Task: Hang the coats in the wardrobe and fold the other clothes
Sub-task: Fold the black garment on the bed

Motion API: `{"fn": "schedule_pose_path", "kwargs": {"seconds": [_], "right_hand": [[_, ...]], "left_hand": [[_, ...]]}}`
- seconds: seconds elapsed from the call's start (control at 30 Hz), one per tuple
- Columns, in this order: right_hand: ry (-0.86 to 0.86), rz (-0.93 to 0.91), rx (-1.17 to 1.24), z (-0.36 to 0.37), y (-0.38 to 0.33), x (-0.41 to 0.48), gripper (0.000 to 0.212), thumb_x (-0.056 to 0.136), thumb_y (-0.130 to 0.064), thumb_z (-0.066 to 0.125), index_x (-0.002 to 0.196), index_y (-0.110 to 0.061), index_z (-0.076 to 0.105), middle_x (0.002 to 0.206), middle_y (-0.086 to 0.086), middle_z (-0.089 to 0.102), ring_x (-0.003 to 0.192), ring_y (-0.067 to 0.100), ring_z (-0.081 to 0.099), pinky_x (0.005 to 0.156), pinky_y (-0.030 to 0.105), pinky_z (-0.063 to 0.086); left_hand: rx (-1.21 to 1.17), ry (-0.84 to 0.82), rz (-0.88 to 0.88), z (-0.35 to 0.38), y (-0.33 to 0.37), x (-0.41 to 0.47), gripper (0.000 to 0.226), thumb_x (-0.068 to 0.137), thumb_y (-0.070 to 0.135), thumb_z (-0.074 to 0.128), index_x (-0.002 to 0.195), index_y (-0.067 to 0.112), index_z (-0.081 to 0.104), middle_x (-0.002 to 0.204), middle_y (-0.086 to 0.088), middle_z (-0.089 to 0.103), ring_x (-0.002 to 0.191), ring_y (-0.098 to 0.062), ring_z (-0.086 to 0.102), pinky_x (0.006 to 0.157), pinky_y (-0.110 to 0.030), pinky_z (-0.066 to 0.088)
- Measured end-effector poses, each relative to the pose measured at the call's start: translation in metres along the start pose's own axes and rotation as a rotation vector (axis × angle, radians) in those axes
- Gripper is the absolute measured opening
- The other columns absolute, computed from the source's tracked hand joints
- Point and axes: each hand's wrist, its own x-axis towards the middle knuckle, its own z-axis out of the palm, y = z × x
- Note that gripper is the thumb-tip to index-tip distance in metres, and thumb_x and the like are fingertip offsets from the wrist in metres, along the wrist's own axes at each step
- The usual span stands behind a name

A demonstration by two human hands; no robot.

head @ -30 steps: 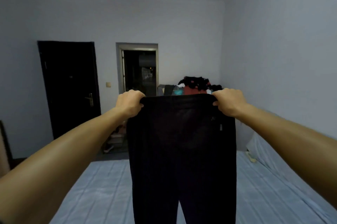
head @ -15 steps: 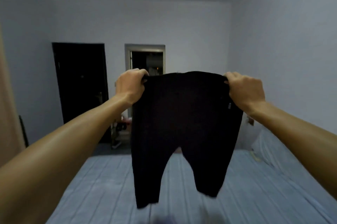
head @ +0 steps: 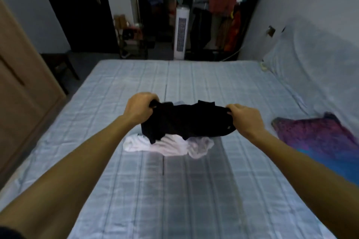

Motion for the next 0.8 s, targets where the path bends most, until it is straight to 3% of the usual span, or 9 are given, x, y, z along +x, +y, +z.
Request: {"fn": "schedule_pose_path", "kwargs": {"seconds": [0.13, 0.33, 0.5, 0.7, 0.8], "right_hand": [[-0.117, 0.035, 0.001, 0.015, -0.033, -0.067, 0.029, 0.066, -0.002, 0.076, 0.092, -0.011, 0.069, 0.076, 0.01, 0.07, 0.052, 0.031, 0.063, 0.044, 0.025, 0.03], [-0.272, 0.043, 0.041, 0.036, -0.068, -0.163, 0.035, 0.062, 0.002, 0.077, 0.093, -0.012, 0.069, 0.075, 0.009, 0.069, 0.05, 0.03, 0.062, 0.042, 0.024, 0.03], [-0.335, 0.033, 0.106, 0.052, -0.088, -0.242, 0.042, 0.055, 0.009, 0.079, 0.09, -0.012, 0.071, 0.069, 0.007, 0.068, 0.046, 0.028, 0.06, 0.037, 0.026, 0.038], [-0.455, -0.019, 0.17, 0.082, -0.105, -0.346, 0.051, 0.043, 0.01, 0.08, 0.088, -0.012, 0.074, 0.058, 0.006, 0.06, 0.04, 0.026, 0.054, 0.035, 0.027, 0.038], [-0.539, -0.006, 0.193, 0.099, -0.113, -0.39, 0.054, 0.037, 0.009, 0.08, 0.086, -0.013, 0.074, 0.057, 0.006, 0.06, 0.042, 0.027, 0.055, 0.036, 0.028, 0.041]], "left_hand": [[-0.038, -0.107, -0.034, 0.041, -0.013, -0.068, 0.023, 0.079, 0.006, 0.059, 0.096, 0.02, 0.068, 0.095, -0.003, 0.068, 0.091, -0.027, 0.061, 0.069, -0.031, 0.044], [-0.124, -0.24, -0.058, 0.077, -0.021, -0.158, 0.024, 0.076, 0.0, 0.062, 0.095, 0.013, 0.068, 0.095, -0.004, 0.069, 0.09, -0.024, 0.062, 0.064, -0.029, 0.044], [-0.03, -0.309, -0.054, 0.108, -0.016, -0.235, 0.025, 0.076, -0.003, 0.058, 0.093, 0.014, 0.065, 0.093, -0.005, 0.063, 0.088, -0.027, 0.057, 0.061, -0.029, 0.035], [0.088, -0.449, -0.009, 0.162, -0.006, -0.329, 0.031, 0.064, -0.014, 0.056, 0.083, 0.01, 0.059, 0.08, -0.005, 0.058, 0.075, -0.026, 0.05, 0.054, -0.028, 0.023], [0.114, -0.538, 0.005, 0.19, -0.005, -0.369, 0.041, 0.045, -0.017, 0.063, 0.073, 0.012, 0.057, 0.068, -0.005, 0.055, 0.062, -0.027, 0.048, 0.051, -0.027, 0.023]]}}
